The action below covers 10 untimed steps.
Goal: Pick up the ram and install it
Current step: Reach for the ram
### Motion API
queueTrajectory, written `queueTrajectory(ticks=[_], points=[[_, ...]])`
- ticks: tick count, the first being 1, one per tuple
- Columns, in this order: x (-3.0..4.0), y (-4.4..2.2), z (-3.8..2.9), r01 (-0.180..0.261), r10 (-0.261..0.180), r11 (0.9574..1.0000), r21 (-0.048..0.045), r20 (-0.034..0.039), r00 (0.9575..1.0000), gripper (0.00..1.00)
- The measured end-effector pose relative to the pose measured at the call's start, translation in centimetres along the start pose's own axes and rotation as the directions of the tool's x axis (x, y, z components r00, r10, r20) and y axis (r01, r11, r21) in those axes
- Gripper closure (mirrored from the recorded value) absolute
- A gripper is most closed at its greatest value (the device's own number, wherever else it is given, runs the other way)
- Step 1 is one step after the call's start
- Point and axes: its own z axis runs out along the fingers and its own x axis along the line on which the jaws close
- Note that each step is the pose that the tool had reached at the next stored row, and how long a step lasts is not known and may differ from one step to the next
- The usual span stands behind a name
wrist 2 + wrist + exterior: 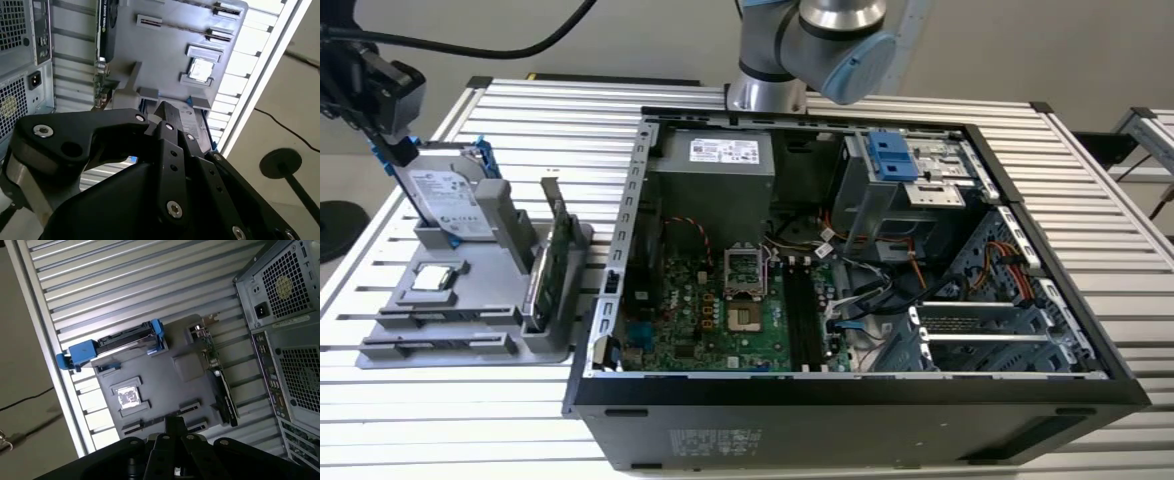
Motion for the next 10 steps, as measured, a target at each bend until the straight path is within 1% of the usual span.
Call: queueTrajectory(ticks=[5,10], points=[[0.06,-0.02,0.00,-0.049,0.049,0.9988,0.0009,0.0024,0.9988,1.00],[0.12,-0.04,0.00,-0.097,0.097,0.9953,0.0016,0.0048,0.9953,1.00]])
